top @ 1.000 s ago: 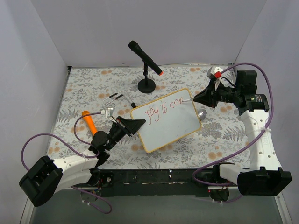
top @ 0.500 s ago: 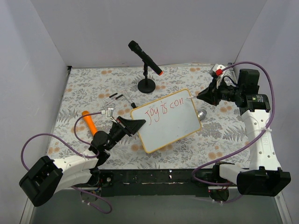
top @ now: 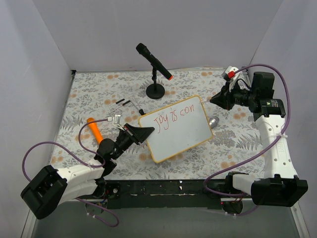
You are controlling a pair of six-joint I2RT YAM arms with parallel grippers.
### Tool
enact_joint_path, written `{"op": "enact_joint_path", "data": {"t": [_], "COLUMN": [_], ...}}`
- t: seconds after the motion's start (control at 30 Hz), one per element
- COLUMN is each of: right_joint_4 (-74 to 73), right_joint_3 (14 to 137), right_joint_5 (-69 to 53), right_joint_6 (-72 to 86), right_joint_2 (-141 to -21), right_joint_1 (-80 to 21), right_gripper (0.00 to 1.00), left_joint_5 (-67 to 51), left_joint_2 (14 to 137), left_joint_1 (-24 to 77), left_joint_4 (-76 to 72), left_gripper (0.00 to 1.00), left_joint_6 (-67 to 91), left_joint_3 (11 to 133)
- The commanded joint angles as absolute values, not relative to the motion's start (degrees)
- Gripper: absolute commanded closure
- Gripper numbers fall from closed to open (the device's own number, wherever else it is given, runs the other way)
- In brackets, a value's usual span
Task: Write a sentence on the whiteboard
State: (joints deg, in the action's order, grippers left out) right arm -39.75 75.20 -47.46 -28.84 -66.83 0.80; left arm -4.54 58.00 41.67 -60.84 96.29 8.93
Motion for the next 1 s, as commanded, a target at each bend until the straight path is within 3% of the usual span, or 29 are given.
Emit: {"op": "enact_joint_path", "data": {"t": [0.0,0.23,0.97], "right_joint_4": [-37.35,-38.06,-36.83], "right_joint_3": [74.79,75.15,73.30], "right_joint_5": [-48.42,-55.37,-52.73], "right_joint_6": [-28.13,-27.95,-27.16], "right_joint_2": [-67.15,-68.29,-71.28], "right_joint_1": [1.05,0.53,-1.41], "right_gripper": [0.99,0.99,0.99], "left_joint_5": [-5.19,-5.45,-5.80], "left_joint_2": [57.39,58.09,58.97], "left_joint_1": [41.31,41.31,41.31], "left_joint_4": [-66.80,-67.23,-68.55], "left_gripper": [1.00,1.00,1.00], "left_joint_6": [97.73,97.56,97.91], "left_joint_3": [11.25,11.69,11.60]}}
